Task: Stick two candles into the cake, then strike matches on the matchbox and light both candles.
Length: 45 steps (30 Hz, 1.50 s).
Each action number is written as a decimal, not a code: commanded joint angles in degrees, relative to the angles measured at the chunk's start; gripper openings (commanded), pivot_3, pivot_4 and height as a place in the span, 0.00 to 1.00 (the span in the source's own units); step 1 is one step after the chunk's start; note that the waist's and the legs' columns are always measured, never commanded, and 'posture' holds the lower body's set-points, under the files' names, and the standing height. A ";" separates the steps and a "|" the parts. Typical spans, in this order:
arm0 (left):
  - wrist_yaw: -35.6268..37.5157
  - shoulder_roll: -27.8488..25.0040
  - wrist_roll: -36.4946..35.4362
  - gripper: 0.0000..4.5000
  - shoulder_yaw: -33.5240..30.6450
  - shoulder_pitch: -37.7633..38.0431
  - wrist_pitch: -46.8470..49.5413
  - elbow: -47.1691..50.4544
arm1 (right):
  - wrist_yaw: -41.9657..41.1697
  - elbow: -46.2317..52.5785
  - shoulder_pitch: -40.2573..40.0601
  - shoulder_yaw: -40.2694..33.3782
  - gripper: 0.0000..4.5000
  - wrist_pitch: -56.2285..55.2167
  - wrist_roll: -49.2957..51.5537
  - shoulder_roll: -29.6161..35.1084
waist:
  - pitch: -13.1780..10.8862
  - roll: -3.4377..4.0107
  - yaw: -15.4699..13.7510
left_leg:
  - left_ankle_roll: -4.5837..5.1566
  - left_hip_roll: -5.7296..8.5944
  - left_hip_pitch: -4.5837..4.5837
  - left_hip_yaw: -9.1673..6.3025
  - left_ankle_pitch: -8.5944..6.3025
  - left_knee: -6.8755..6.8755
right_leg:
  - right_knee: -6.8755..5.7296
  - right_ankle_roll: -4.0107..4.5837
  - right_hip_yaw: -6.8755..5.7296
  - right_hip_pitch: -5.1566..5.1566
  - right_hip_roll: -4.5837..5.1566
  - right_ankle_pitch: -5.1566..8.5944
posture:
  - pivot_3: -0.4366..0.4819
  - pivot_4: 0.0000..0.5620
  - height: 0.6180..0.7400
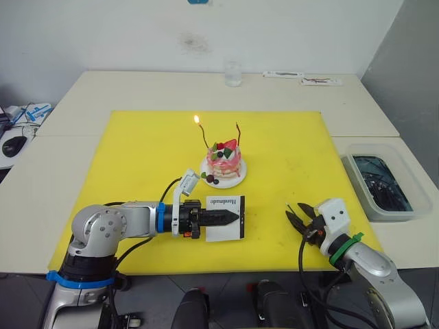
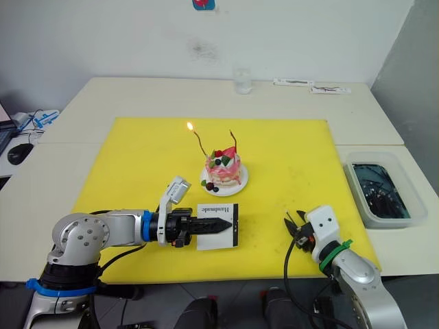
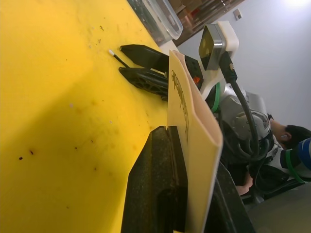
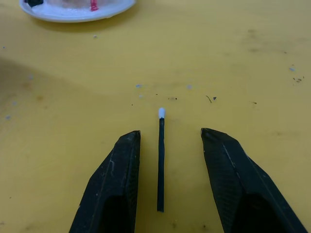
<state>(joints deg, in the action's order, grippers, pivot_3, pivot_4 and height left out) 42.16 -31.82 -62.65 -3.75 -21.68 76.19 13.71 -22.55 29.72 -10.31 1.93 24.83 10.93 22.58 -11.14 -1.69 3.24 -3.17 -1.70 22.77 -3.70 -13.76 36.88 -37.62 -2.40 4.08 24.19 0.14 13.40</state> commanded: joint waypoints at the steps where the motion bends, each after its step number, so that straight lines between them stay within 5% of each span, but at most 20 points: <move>1: 0.54 -0.61 -1.70 0.00 -0.90 -0.90 0.42 1.20 | -0.28 -1.46 0.98 0.70 0.45 -2.33 -0.69 -0.48 | 0.00 0.00 0.00 | 0.00 0.00 0.00 0.00 0.00 0.00 | 0.00 0.00 0.01 0.00 0.00 0.00 | 0.48 0.27 1.00; 13: 0.68 -0.87 -1.59 0.00 -0.98 -1.24 0.75 1.16 | 0.12 -2.97 1.99 1.95 0.45 -2.24 -2.17 -0.64 | 0.01 -0.02 0.04 | 0.00 -0.01 -0.04 0.00 0.00 0.01 | -0.03 -0.01 0.01 -0.02 -0.01 0.00 | 0.48 0.27 1.00; 20: 0.69 -0.86 -1.62 0.00 -0.92 -1.23 0.84 1.18 | 0.04 -2.68 1.38 2.05 0.01 -1.98 -2.76 -0.25 | 0.02 -0.04 0.01 | 0.00 -0.01 -0.04 0.00 0.00 0.02 | -0.03 -0.01 0.01 -0.04 -0.01 -0.01 | 0.48 0.27 1.00; 34: -0.17 0.62 -0.60 0.00 -0.79 -2.40 -0.28 -0.51 | -5.09 5.67 3.74 1.61 0.01 0.32 -0.83 4.21 | 0.02 -0.03 -0.03 | 0.00 0.00 0.00 -0.01 0.00 0.00 | -0.03 0.00 0.00 -0.03 -0.01 0.00 | 0.48 0.27 1.00; 45: -2.84 5.13 0.16 0.00 -1.38 -9.51 -0.51 -8.18 | -19.52 14.20 23.32 7.30 0.01 8.88 3.30 18.19 | -0.01 -0.06 -0.10 | 0.01 0.02 0.01 -0.07 0.01 0.03 | -0.03 -0.03 -0.05 -0.06 -0.02 -0.02 | 0.48 0.27 1.00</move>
<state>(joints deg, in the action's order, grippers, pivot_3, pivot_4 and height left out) 39.29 -27.01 -62.43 -4.24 -29.99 75.95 5.89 -39.76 42.56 12.12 8.34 33.68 14.05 39.52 -11.15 -1.75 3.13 -3.16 -1.68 22.82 -3.79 -13.75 36.90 -37.62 -2.44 4.00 24.14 0.13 13.37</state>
